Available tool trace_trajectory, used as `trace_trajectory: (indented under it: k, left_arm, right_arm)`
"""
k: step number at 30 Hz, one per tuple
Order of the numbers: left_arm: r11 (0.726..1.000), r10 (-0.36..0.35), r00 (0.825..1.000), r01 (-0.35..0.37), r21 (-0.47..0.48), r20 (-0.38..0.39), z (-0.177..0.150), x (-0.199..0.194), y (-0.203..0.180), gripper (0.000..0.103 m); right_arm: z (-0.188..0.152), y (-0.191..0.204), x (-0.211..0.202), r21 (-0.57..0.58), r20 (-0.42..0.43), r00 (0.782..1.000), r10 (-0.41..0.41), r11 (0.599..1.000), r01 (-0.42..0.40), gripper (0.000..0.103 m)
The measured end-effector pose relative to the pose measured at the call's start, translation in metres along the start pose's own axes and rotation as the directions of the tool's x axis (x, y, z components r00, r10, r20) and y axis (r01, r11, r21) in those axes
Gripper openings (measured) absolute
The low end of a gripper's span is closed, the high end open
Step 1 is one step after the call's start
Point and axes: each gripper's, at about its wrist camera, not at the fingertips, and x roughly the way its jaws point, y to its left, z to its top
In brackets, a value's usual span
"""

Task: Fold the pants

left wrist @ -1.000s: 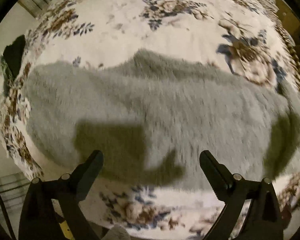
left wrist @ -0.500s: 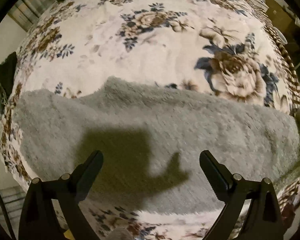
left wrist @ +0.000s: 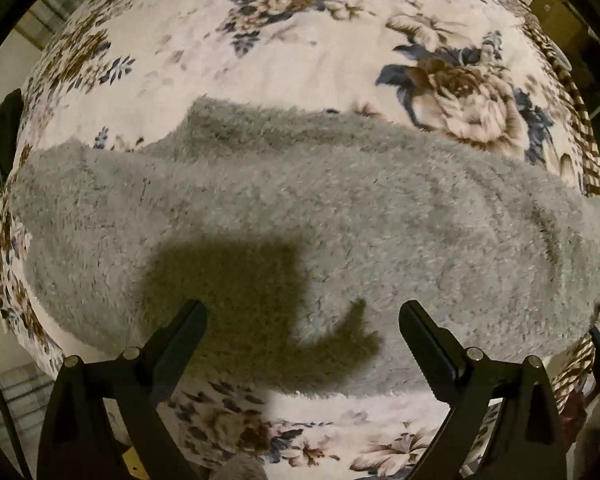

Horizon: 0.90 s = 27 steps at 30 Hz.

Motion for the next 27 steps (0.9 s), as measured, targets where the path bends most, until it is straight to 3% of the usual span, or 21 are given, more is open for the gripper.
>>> trace_trajectory:
  k: [1, 2, 3, 4, 7, 8, 10, 12, 14, 15, 16, 20, 23, 27]
  left_arm:
    - [1.0, 0.003, 1.0, -0.003, 0.001, 0.002, 0.0, 0.0, 0.001, 0.098]
    - [1.0, 0.006, 1.0, -0.006, 0.003, 0.006, 0.0, -0.001, 0.003, 0.098]
    - [1.0, 0.009, 1.0, -0.009, 0.007, 0.012, 0.0, -0.002, 0.004, 0.098]
    - [1.0, 0.009, 1.0, -0.009, 0.009, 0.017, 0.0, -0.003, 0.006, 0.098]
    - [1.0, 0.008, 1.0, -0.008, 0.002, 0.028, -0.001, -0.006, 0.016, 0.098]
    - [1.0, 0.004, 1.0, -0.004, -0.007, 0.024, -0.001, -0.005, 0.019, 0.098]
    - [0.999, -0.009, 1.0, 0.009, -0.034, 0.012, -0.002, -0.001, 0.029, 0.098]
    - [0.998, -0.021, 1.0, 0.021, -0.055, 0.007, -0.003, 0.001, 0.039, 0.098]
    - [0.996, -0.029, 0.999, 0.03, -0.079, 0.014, -0.005, -0.002, 0.055, 0.098]
    - [0.995, -0.031, 0.999, 0.033, -0.091, 0.019, -0.007, -0.005, 0.062, 0.098]
    - [0.994, -0.033, 0.999, 0.036, -0.105, 0.026, -0.008, -0.008, 0.072, 0.098]
    - [0.98, -0.032, 0.999, 0.037, -0.196, 0.03, -0.014, -0.018, 0.133, 0.098]
    - [0.952, -0.04, 0.999, 0.048, -0.301, 0.032, -0.012, -0.026, 0.203, 0.098]
    - [0.912, -0.02, 0.998, 0.041, -0.409, 0.057, -0.001, -0.026, 0.284, 0.098]
  right_arm:
    - [-0.001, 0.003, 0.008, -0.007, -0.001, 1.0, 0.007, 1.0, -0.007, 0.033]
    - [-0.001, 0.003, 0.011, -0.015, 0.007, 1.0, 0.007, 1.0, -0.007, 0.025]
    - [-0.005, 0.01, 0.012, -0.043, 0.042, 0.999, -0.034, 0.998, 0.036, 0.005]
    - [-0.012, 0.019, 0.005, -0.079, 0.091, 0.991, -0.093, 0.992, 0.101, 0.005]
    - [-0.026, 0.034, -0.02, -0.12, 0.178, 0.975, -0.135, 0.98, 0.158, 0.004]
    - [-0.029, 0.035, -0.026, -0.12, 0.18, 0.973, -0.143, 0.979, 0.166, 0.004]
    - [-0.032, 0.027, -0.025, -0.097, 0.17, 0.953, -0.249, 0.959, 0.268, 0.005]
    - [-0.023, 0.019, -0.01, -0.085, 0.117, 0.95, -0.291, 0.95, 0.302, 0.012]
    - [-0.024, 0.023, 0.013, -0.107, -0.002, 0.948, -0.319, 0.942, 0.317, 0.038]
    - [-0.03, 0.031, 0.011, -0.12, 0.002, 0.951, -0.309, 0.944, 0.307, 0.047]
    - [-0.039, 0.044, 0.008, -0.156, 0.015, 0.957, -0.291, 0.944, 0.29, 0.047]
    - [-0.098, 0.094, 0.003, -0.307, 0.002, 0.962, -0.273, 0.915, 0.26, 0.05]
    - [-0.176, 0.121, 0.023, -0.392, -0.155, 0.957, -0.244, 0.905, 0.167, 0.051]
    - [-0.268, 0.132, 0.067, -0.401, -0.338, 0.915, -0.222, 0.913, 0.074, 0.051]
